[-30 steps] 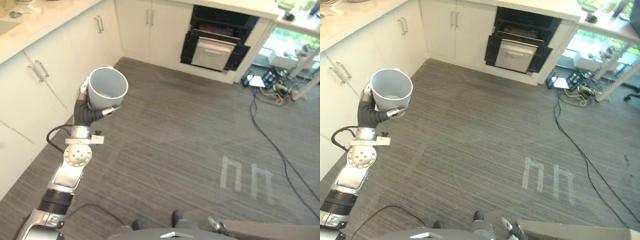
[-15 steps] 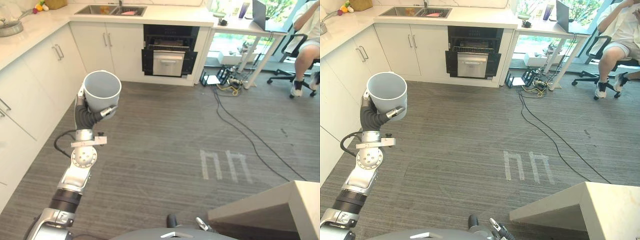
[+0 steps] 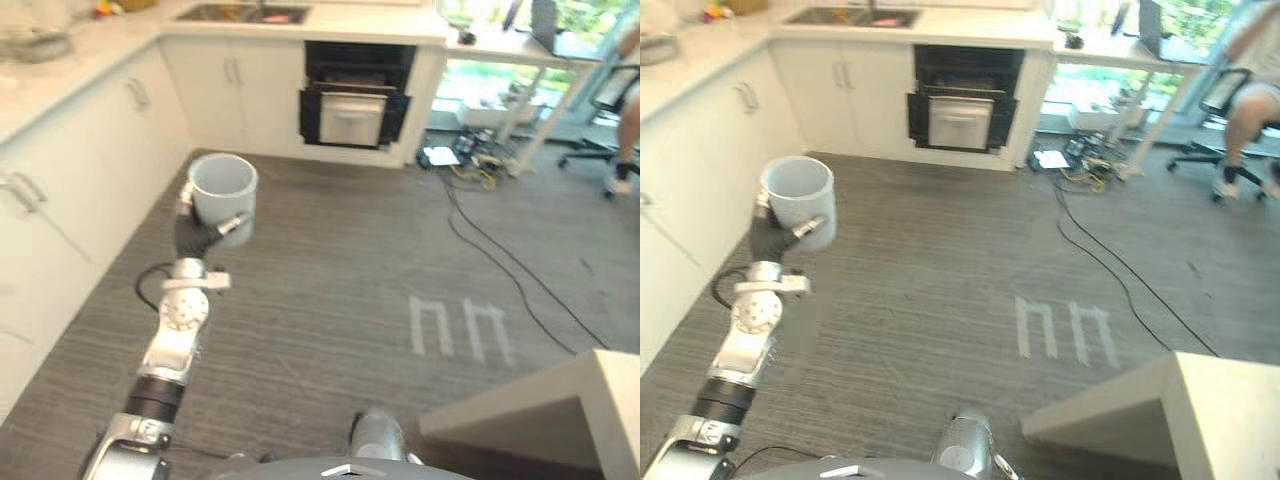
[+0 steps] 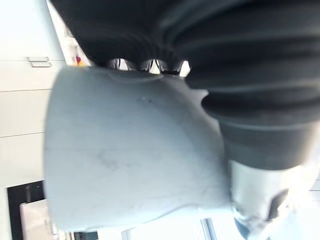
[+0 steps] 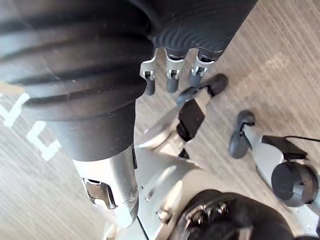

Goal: Walk over to the sink, pick up the cup, carry it to the dishwasher, place the cup inside the dishwasher, then close the dishwasher door

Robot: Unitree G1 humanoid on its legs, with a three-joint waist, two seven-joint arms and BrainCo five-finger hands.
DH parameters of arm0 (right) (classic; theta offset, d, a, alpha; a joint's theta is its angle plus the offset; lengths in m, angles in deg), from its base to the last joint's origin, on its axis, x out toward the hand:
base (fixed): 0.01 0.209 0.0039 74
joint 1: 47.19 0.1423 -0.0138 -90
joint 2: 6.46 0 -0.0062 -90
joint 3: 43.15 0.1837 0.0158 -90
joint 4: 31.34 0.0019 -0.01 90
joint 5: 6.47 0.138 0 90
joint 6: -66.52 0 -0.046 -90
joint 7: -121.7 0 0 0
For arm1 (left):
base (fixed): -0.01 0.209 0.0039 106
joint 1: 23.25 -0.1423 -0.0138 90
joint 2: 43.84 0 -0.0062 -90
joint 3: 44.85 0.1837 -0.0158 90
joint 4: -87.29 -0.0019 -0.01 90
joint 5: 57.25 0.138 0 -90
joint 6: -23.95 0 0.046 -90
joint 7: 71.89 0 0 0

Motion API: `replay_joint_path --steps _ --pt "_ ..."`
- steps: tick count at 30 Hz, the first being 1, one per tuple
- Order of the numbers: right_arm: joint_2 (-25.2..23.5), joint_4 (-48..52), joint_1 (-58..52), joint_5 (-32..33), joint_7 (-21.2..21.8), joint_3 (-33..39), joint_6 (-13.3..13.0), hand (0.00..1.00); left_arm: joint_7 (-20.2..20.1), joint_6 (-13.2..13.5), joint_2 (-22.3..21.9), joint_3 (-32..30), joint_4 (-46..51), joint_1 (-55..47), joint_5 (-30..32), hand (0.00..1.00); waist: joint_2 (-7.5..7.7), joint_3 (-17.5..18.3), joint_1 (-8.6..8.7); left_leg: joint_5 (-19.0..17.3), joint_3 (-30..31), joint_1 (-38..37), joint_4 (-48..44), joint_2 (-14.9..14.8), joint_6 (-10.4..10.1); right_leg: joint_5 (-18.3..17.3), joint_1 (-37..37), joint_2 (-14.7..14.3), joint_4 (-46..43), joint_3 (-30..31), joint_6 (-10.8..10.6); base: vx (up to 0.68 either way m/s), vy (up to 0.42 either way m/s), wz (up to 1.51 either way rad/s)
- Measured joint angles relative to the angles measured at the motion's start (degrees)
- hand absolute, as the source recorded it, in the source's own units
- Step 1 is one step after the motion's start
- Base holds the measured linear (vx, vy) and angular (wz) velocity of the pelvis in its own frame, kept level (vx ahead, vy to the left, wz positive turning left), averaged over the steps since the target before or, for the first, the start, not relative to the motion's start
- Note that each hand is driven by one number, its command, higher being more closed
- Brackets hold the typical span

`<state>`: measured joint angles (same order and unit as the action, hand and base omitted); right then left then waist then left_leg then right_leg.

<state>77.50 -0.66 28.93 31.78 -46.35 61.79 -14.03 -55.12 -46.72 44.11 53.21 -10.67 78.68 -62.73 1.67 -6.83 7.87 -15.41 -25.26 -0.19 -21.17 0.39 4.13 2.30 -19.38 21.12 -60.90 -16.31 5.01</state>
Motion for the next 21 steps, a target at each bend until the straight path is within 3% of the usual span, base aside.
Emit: replay_joint_path --steps 1,2,3,4,5,6,7,8,9,10,11,12,14,15,16,17,18,19,20,21 --pt "0.8 0.0 -0.5 -0.6 0.1 0.7 -0.2 0.00 0.2 -0.2 -0.9 -0.1 0.0 -0.1 0.0 1.00 -2.01 -0.3 0.39 -2.9 1.7 -2.1 2.9 -0.6 0.8 4.1 -0.9 -1.4 -1.8 1.2 -0.2 0.26 0.032 0.44" --pt "0.1 0.2 -1.2 -1.0 0.5 2.3 -0.3 0.00 0.5 -0.2 -1.1 0.1 -0.7 -0.5 0.0 1.00 -2.84 -1.1 0.16 -1.4 2.4 -4.2 5.7 0.0 0.4 -1.6 -2.5 -3.9 -2.4 4.9 -2.1 0.14 0.020 0.31" --pt "-1.0 0.6 -2.1 -1.1 0.6 3.6 -0.6 0.00 0.6 -0.2 -0.6 1.0 -0.8 0.1 0.0 1.00 -3.28 -0.7 1.10 -0.3 3.9 -4.2 7.5 -0.4 0.4 -8.0 -2.7 -8.3 5.6 7.0 -4.5 0.08 0.020 0.33" --pt "-1.6 0.7 -2.6 -1.0 0.6 3.8 -0.8 0.00 0.5 0.0 -0.3 1.7 -0.8 0.5 0.0 1.00 -4.24 -0.5 1.73 0.2 5.0 -3.5 8.1 -0.6 0.4 -9.4 -2.5 -10.3 12.0 8.0 -5.7 0.03 0.004 0.69" --pt "-2.7 0.9 -2.8 -0.9 0.5 4.0 -0.8 0.00 0.2 0.1 0.3 2.7 -0.8 1.8 0.1 1.00 -3.62 -0.4 2.51 0.9 6.5 -3.0 9.2 -0.6 0.6 -9.9 -2.0 -12.7 22.3 9.6 -7.2 0.07 -0.028 0.77" --pt "-4.1 0.9 -3.7 -0.9 0.0 4.5 -0.7 0.00 0.0 0.1 1.1 4.1 -0.9 3.9 0.1 1.00 -3.76 -0.6 2.63 1.4 7.4 -3.2 10.5 -0.2 0.7 -7.3 -1.3 -14.3 36.0 9.7 -8.3 0.09 -0.048 0.66" --pt "-4.5 0.9 -4.0 -0.8 -0.1 4.5 -0.7 0.00 -0.1 0.1 1.4 4.4 -0.9 4.7 0.0 1.00 -3.30 -1.1 2.62 1.5 7.7 -3.6 10.7 -0.1 0.8 -5.0 -0.6 -14.9 42.6 9.2 -8.7 0.15 -0.085 0.46" --pt "-5.5 0.9 -4.5 -0.8 -0.5 4.4 -0.7 0.00 -0.3 0.1 2.4 4.3 -0.7 5.6 -0.5 1.00 -1.80 -1.9 2.55 1.3 7.8 -4.9 10.8 0.4 0.5 -1.2 1.3 -15.4 54.0 8.1 -9.7 0.21 -0.119 0.18" --pt "-6.3 0.9 -4.8 -0.8 -0.8 4.5 -0.8 0.00 -0.9 0.2 3.9 4.0 -0.7 5.6 -1.6 1.00 0.27 -2.7 2.08 0.3 7.5 -7.0 10.8 1.3 0.1 -1.0 2.2 -15.2 57.7 5.1 -10.1 0.26 -0.182 0.07" --pt "-6.5 1.0 -5.0 -0.8 -0.8 4.5 -0.9 0.00 -1.0 0.2 4.3 4.0 -0.8 5.6 -1.9 1.00 0.50 -3.0 1.94 -0.1 7.4 -7.7 10.6 1.5 -0.1 -1.0 2.3 -15.1 57.7 4.2 -10.1 0.33 -0.230 0.04" --pt "-6.8 1.2 -7.2 -1.0 -0.7 4.7 -1.5 0.00 -1.9 0.4 4.5 4.0 -1.4 5.4 -3.1 1.00 1.86 -2.1 1.72 -3.0 8.0 -11.0 10.1 1.5 -1.2 -0.2 3.8 -15.2 56.1 1.9 -7.5 0.32 -0.209 0.07" --pt "-6.7 1.4 -7.4 -1.0 -0.7 5.3 -1.7 0.00 -2.2 0.7 4.2 4.1 -1.4 5.4 -3.3 1.00 1.49 -1.8 1.65 -3.8 8.2 -12.0 9.9 0.8 -1.9 1.2 3.8 -15.4 54.5 1.8 -6.2 0.44 -0.196 0.13" --pt "-6.5 3.6 -8.0 -0.5 -0.6 6.4 -2.6 0.00 -2.6 1.9 4.1 4.5 -1.4 5.5 -3.3 1.00 -1.09 -0.8 1.94 -6.4 8.8 -14.0 9.8 -1.7 -3.3 2.1 2.7 -17.0 48.0 1.8 -5.6 0.50 -0.168 0.14" --pt "-6.5 5.5 -8.9 -0.3 -0.5 6.6 -2.9 0.00 -2.7 1.9 3.9 5.4 -1.5 5.5 -3.3 1.00 -2.97 0.5 2.41 -7.6 9.3 -16.0 10.6 -3.0 -3.3 1.4 2.0 -18.2 43.8 1.8 -3.9 0.65 -0.174 0.22" --pt "-6.5 6.8 -8.6 -0.1 -0.5 6.5 -2.9 0.00 -3.3 2.0 3.3 5.8 -1.5 5.7 -3.3 1.00 -4.12 1.3 2.59 -7.5 7.9 -15.2 4.1 -4.1 -4.1 -2.7 1.4 -18.2 39.3 1.3 -2.0 0.64 -0.182 0.15" --pt "-6.8 7.0 -8.2 0.0 -0.5 6.5 -3.0 0.00 -3.5 2.1 2.8 5.8 -1.4 5.8 -3.2 1.00 -3.76 1.4 2.62 -6.5 6.9 -13.1 -1.3 -4.8 -5.7 -4.2 1.5 -17.5 37.9 1.4 -1.9 0.52 -0.167 0.12" --pt "-7.0 9.0 -8.4 -0.1 0.1 6.3 -3.1 0.00 -3.5 2.4 1.5 6.3 -1.0 5.9 -3.0 1.00 -3.95 1.4 2.58 -2.1 6.5 -8.3 -14.8 -7.7 -11.9 -6.3 3.9 -17.1 37.5 1.3 -2.8 0.50 -0.132 0.06" --pt "-6.5 9.4 -8.5 -0.7 0.3 6.1 -3.8 0.00 -3.5 2.4 0.5 6.5 0.5 6.0 -2.5 1.00 -4.55 1.1 2.44 3.5 6.5 -3.7 -27.4 -11.8 -14.5 -8.0 7.2 -17.7 38.9 1.0 -2.2 0.41 -0.092 0.09" --pt "-6.3 9.4 -8.5 -1.2 0.3 5.7 -4.4 0.00 -3.5 2.4 0.5 6.5 1.3 6.0 -2.2 1.00 -5.01 1.3 2.36 4.1 6.0 -1.7 -32.7 -13.9 -14.6 -8.6 8.8 -18.1 39.6 0.9 -1.8 0.51 0.005 0.01" --pt "-5.7 9.6 -8.2 -2.1 0.3 4.7 -5.4 0.00 -3.8 2.4 0.7 5.9 3.3 6.1 -2.2 1.00 -5.00 1.3 2.15 3.6 3.8 0.8 -38.3 -17.2 -12.7 -9.9 12.1 -18.4 41.1 1.0 -1.9 0.48 0.027 -0.08"
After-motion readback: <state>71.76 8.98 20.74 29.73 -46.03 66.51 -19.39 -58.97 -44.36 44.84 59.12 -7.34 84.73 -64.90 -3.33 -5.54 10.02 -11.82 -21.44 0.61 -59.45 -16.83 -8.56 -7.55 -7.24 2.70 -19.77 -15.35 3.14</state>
